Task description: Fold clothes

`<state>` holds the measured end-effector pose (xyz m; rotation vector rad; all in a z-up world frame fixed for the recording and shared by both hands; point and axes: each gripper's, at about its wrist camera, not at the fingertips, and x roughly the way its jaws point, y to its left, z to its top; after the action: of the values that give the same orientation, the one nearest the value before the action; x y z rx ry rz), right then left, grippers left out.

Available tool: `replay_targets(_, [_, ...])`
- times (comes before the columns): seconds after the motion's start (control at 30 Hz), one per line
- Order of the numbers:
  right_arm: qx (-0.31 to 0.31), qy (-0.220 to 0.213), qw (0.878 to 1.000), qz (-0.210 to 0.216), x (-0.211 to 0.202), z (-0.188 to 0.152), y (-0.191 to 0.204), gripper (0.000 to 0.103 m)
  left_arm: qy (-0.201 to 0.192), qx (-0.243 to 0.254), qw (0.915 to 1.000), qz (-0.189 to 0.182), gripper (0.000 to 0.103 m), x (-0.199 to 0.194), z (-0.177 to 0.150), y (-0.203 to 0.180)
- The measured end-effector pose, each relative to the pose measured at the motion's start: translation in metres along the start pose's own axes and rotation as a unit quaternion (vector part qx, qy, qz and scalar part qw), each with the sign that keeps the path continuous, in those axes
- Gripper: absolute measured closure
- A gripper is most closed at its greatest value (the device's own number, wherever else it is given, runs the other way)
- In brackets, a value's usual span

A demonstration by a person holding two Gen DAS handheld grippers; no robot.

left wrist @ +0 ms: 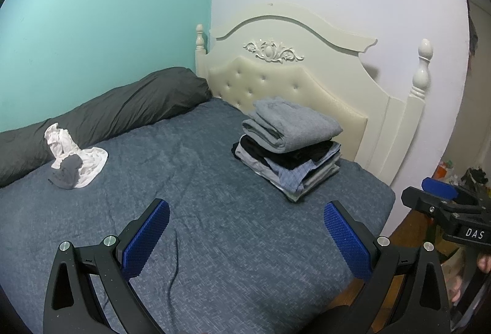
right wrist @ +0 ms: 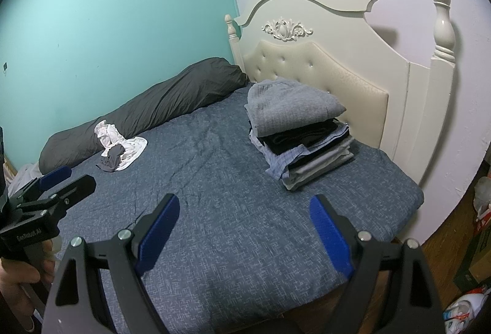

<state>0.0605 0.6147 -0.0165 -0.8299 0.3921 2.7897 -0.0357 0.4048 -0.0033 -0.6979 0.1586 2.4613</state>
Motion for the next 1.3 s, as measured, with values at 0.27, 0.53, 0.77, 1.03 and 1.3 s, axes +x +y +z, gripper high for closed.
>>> replay_targets(0.27, [-0.001,0.000,1.000,0.000,-0.0007,0.0001,0.0008,0.015,0.000,0.000,1.0000,-0.002,0.000,-0.0005,0.0002,-0.0007])
replay_targets(0.53, [-0.001,0.000,1.000,0.000,-0.0009,0.0004,0.0011,0.015,-0.003,0.002,1.0000,-0.003,0.000,-0.0020,-0.0007,-0.0013])
replay_targets(0.77, [-0.001,0.001,1.000,0.000,-0.0001,-0.0003,0.0011,0.015,-0.004,0.001,1.0000,-0.003,0.000,-0.0028,-0.0004,-0.0001])
replay_targets(1.03, [-0.001,0.001,1.000,0.000,0.0010,0.0009,0.0010,0.015,-0.005,-0.006,1.0000,-0.001,0.000,-0.0032,0.0020,0.0012])
replay_targets(1.3, [0.000,0.001,1.000,-0.001,0.0011,0.0001,0.0014,0.015,-0.004,-0.006,1.0000,-0.006,0.000,-0.0019,0.0017,0.0002])
